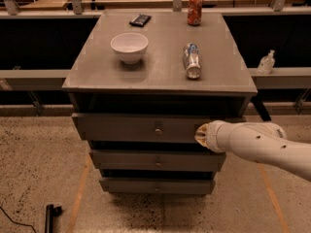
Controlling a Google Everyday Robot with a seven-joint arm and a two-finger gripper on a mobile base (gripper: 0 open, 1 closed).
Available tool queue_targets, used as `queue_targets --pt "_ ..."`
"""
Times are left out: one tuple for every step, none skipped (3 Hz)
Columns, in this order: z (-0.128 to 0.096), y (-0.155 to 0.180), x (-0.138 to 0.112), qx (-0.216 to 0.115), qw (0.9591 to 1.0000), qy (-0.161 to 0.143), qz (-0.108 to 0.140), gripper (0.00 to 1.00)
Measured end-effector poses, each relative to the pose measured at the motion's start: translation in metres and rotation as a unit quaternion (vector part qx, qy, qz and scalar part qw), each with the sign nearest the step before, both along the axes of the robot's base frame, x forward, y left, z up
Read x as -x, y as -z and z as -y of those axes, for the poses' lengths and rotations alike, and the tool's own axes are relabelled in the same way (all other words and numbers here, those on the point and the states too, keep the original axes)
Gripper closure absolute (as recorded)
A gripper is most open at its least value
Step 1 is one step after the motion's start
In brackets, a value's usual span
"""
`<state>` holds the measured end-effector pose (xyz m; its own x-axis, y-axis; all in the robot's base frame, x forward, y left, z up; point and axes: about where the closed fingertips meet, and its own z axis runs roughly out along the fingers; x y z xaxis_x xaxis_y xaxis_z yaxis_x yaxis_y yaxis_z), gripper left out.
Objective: Close top drawer
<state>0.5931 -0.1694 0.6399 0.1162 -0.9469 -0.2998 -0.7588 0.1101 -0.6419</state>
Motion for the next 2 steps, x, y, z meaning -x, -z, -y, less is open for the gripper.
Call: queue_targets --pt "0.003 0.001 -0.016 0.001 0.9999 0.001 0.012 1.0" --pt "0.004 -0.021 -0.023 -0.011 0.9997 0.006 0.021 1.0"
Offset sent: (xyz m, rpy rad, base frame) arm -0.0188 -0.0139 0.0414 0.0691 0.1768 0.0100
